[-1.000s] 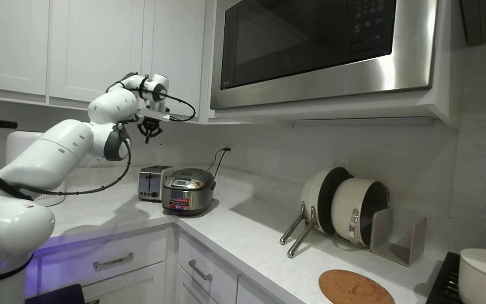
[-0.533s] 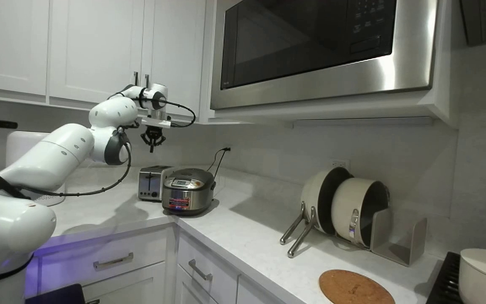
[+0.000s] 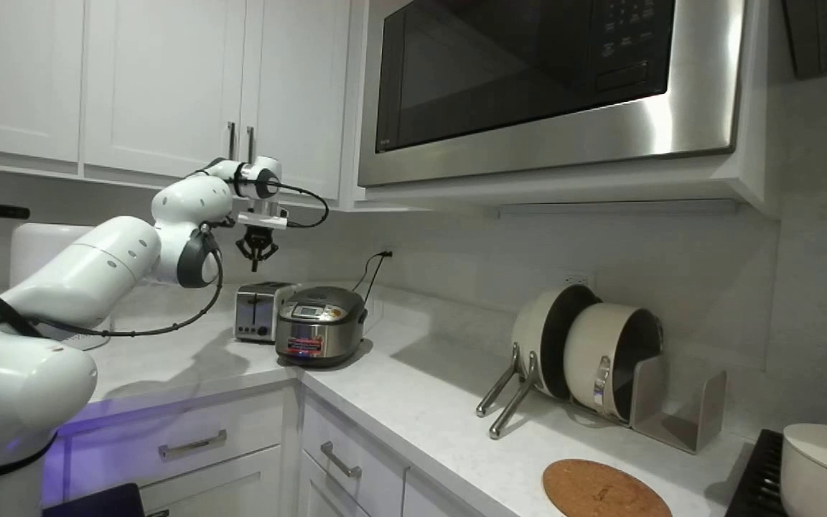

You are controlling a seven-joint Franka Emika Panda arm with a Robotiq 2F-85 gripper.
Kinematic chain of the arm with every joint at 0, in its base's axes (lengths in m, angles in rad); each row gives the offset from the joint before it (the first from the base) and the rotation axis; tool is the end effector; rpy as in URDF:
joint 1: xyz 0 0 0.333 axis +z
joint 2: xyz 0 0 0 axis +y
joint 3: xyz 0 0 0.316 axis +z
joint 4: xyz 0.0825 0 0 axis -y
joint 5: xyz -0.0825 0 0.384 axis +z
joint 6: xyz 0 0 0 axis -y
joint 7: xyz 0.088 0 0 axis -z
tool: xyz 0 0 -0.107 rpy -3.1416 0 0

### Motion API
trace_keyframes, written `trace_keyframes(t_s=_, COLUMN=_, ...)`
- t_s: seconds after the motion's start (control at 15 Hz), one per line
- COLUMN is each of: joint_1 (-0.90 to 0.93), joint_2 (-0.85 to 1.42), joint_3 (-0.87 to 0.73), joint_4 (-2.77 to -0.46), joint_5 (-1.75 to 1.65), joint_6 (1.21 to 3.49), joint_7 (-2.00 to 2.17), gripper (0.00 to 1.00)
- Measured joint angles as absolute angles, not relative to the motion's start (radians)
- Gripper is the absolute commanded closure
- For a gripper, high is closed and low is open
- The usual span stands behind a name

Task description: Close the microwave door, close the rice cooker, push the lever on the toaster downwards

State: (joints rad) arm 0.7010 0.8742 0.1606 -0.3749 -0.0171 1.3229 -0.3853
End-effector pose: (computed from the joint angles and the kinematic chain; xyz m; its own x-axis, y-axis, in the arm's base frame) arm 0.5276 0.5021 0.5745 0.3820 0.9172 0.1133 0.9239 -0.3763 -0.0691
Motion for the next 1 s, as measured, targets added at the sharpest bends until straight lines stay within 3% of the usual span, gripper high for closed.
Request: trace_keyframes(t_s=1.0, joint_1=0.703, joint_2=0.947, joint_3=0.167, joint_4=-0.375, joint_5=-0.004, joint_6=1.323, joint_7=-0.350, gripper=1.00)
